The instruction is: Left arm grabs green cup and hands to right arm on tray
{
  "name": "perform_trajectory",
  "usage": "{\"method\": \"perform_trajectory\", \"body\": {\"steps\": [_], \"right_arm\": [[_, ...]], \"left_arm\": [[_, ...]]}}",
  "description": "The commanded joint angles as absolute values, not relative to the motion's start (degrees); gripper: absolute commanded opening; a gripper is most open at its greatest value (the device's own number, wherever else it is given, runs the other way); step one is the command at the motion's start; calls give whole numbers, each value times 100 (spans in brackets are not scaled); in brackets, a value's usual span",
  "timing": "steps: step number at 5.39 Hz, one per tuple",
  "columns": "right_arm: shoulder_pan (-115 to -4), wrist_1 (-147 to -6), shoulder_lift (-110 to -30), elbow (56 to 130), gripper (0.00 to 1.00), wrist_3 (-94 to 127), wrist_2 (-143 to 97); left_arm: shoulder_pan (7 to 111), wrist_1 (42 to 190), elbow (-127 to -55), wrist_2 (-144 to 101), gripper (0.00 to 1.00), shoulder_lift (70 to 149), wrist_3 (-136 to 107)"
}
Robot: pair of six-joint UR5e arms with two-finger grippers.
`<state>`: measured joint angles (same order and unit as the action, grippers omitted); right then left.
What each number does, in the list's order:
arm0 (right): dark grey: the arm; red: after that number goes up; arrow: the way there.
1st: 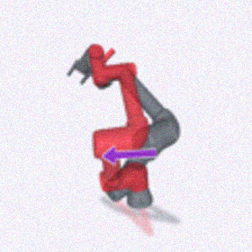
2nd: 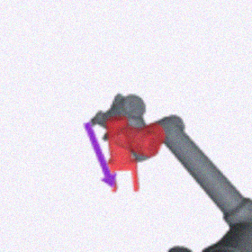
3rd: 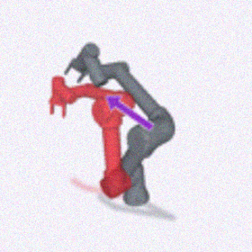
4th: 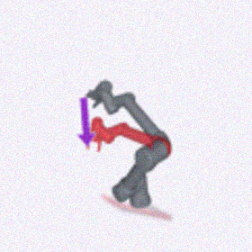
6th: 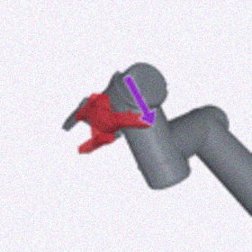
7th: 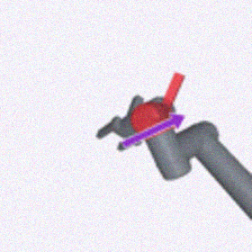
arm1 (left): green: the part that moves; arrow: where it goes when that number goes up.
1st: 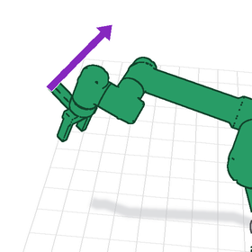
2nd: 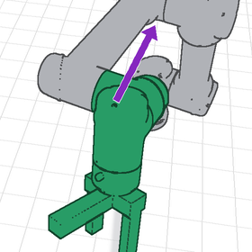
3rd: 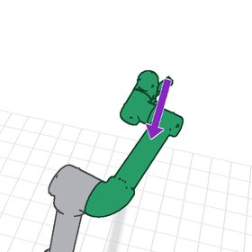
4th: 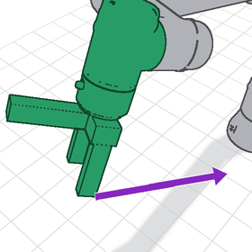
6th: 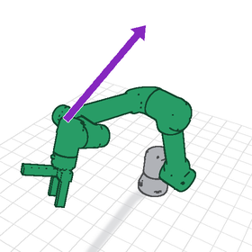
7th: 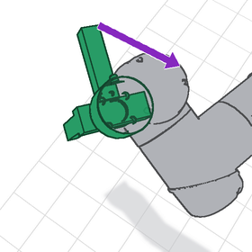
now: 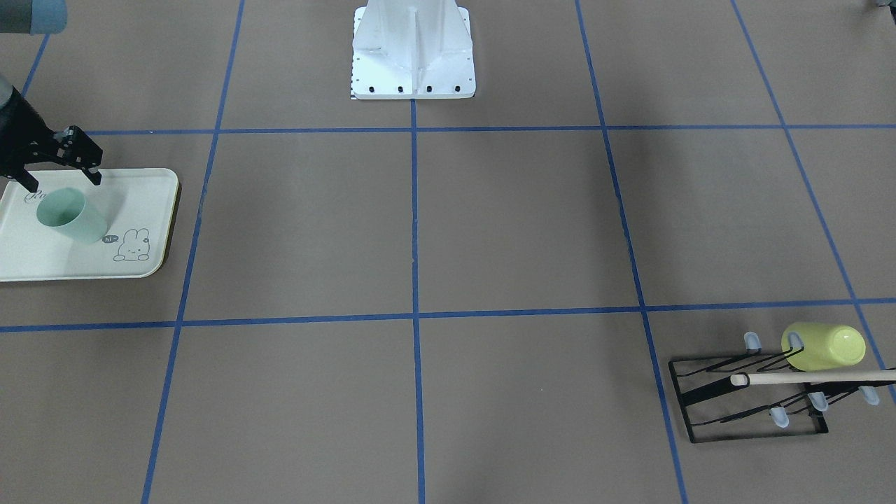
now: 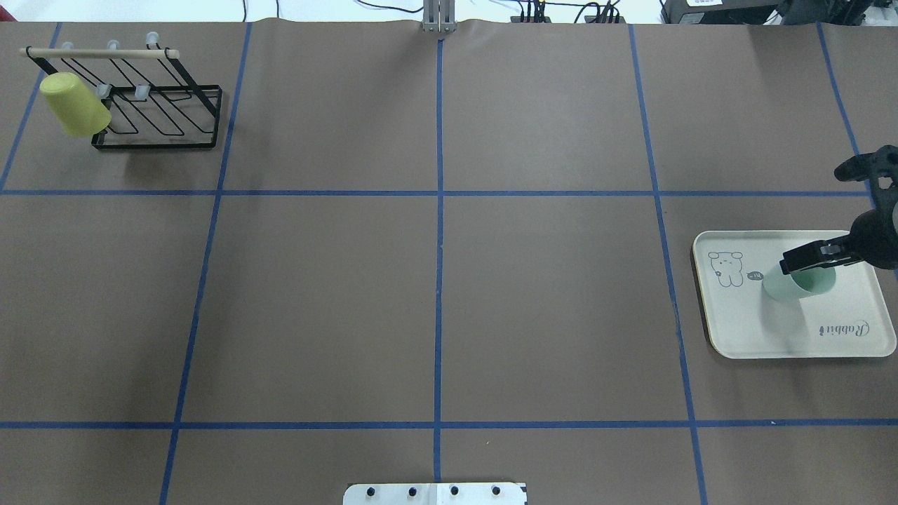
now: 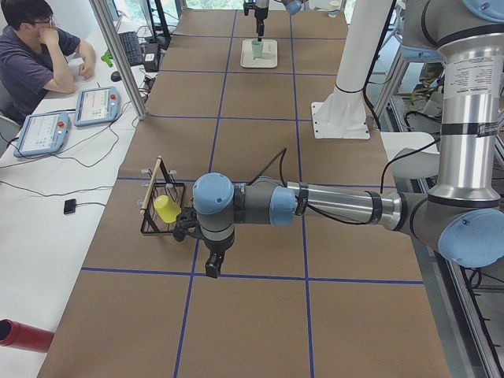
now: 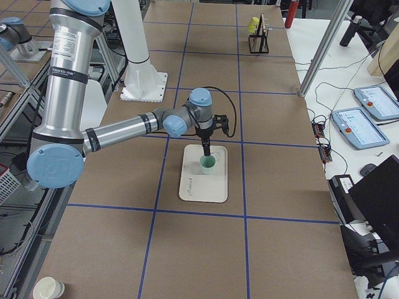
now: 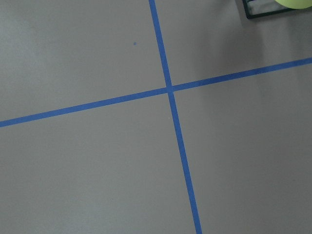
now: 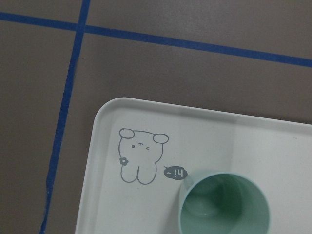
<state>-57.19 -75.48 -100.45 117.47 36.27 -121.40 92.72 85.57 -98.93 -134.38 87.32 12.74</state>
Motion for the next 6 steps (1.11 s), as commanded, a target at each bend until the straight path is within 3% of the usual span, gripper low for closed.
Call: {"method": "perform_trajectory", "body": {"steps": [1,2,4,6], "right_arm": [[-6753,-8773,-9854,11786,100,1822,-12418],[-7307,-9285,-9731,11664,100,854,-12471],[-8597,-9369,-9878,10745,100,-825,-13111],[-9235,-9317,-10420,10538,100,-853,-13096]], "left_arm": [[9272,8675,-9879,-13430,100,8719,1231],[9272,8675,-9809,-13438,100,8710,1239],[9272,8675,-9800,-13421,100,8684,1239],[9272,8605,-9704,-13412,100,8596,1239]]}}
